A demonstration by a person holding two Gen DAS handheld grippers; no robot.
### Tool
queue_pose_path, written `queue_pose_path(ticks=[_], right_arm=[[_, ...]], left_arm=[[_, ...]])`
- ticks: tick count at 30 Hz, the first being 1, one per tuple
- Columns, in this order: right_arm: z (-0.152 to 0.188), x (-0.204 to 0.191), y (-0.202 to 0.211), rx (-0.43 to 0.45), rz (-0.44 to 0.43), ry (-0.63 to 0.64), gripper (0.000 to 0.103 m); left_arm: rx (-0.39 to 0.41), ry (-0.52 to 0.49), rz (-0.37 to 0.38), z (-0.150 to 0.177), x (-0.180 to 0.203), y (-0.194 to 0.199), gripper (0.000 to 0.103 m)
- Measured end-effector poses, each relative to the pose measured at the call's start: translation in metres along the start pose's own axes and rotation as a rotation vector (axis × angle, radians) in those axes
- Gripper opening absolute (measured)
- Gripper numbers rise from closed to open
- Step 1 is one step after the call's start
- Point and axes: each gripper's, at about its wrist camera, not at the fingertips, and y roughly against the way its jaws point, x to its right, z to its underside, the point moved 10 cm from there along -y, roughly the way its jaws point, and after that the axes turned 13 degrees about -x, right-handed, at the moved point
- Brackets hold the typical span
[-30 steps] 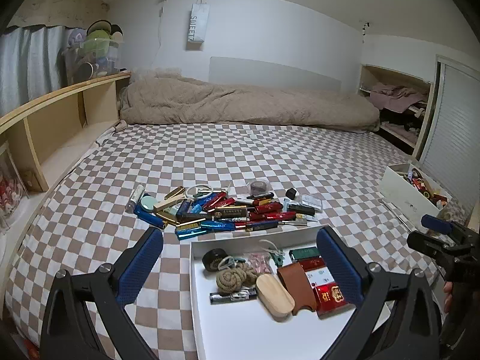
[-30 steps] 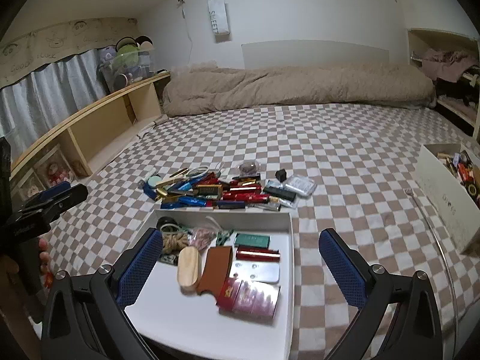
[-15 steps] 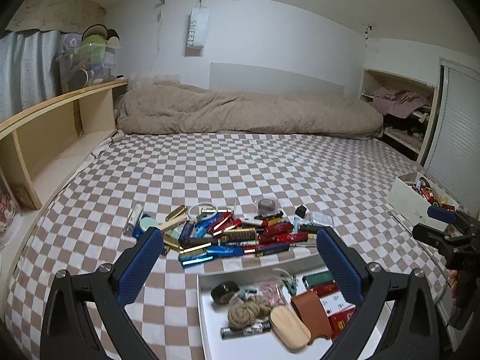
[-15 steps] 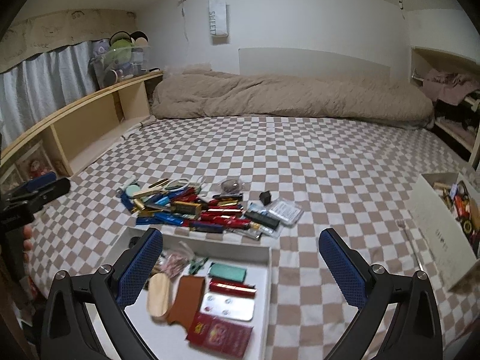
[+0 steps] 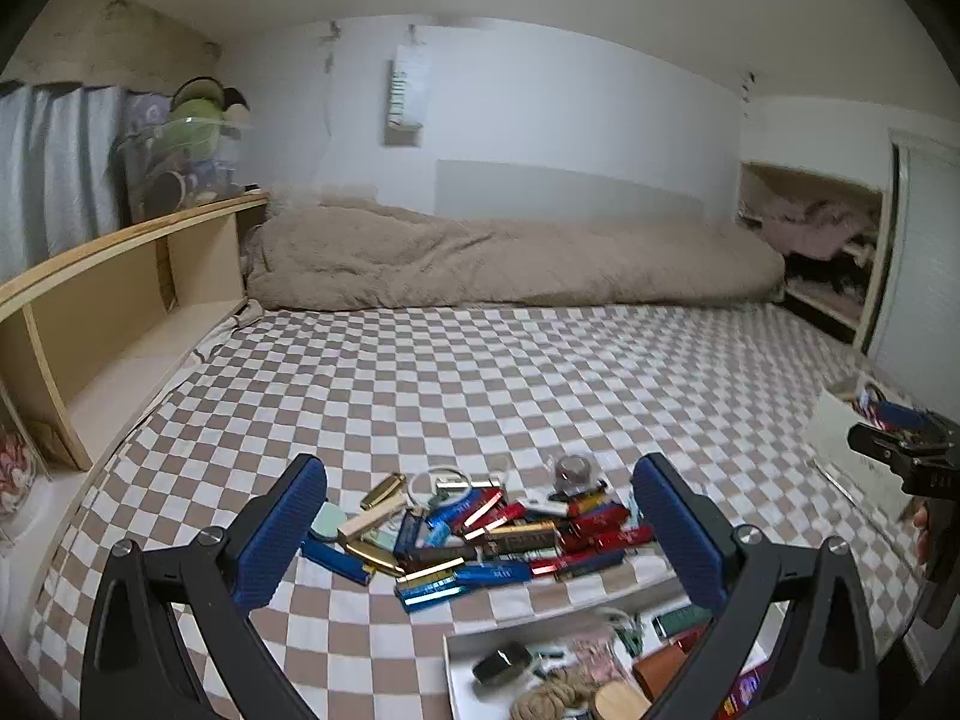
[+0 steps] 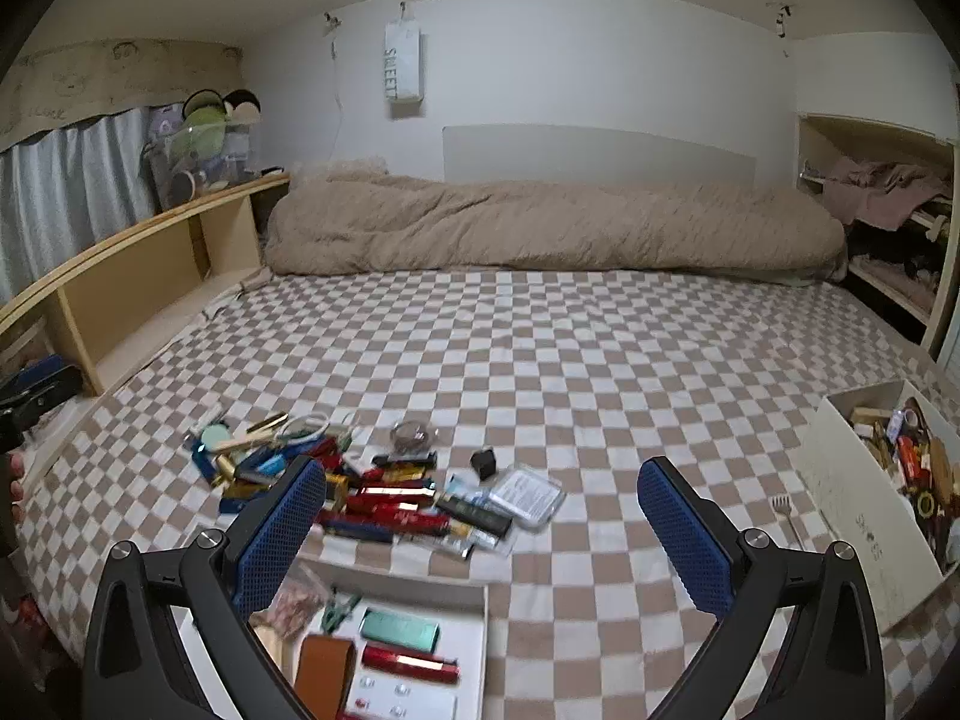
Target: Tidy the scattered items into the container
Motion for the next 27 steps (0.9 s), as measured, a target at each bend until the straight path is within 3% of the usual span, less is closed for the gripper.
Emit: queue_pose_path(ticks=[5, 11, 15, 21, 27], right_arm=[[-0.012, 0.01, -0.007, 0.082, 0.013, 0.004, 0.103], [-0.02, 0.024, -0.019, 0.166, 0.085, 0.019, 0.103], [-0.02, 0.034, -0.04, 0.119, 0.115, 0.012, 0.103], [-0.013, 0.05, -0.072, 0.061, 0.177, -0.013, 0.103], [-0.002, 0.054, -0.1, 0.004, 0.202, 0.003, 0.103]], left_arm=[[0.028, 0.059, -0.02, -0.004, -0.02, -0.011, 0.103], [0.062, 0.066, -0.103, -0.006, -0.042, -0.025, 0.103], [0.057, 0.13, -0.088, -0.001, -0.062, -0.041, 0.103], [-0.002, 0.193, -0.154, 0.017, -0.098, -0.074, 0.103], [-0.073, 0.195, -0.199, 0.041, -0.119, -0.109, 0.103]])
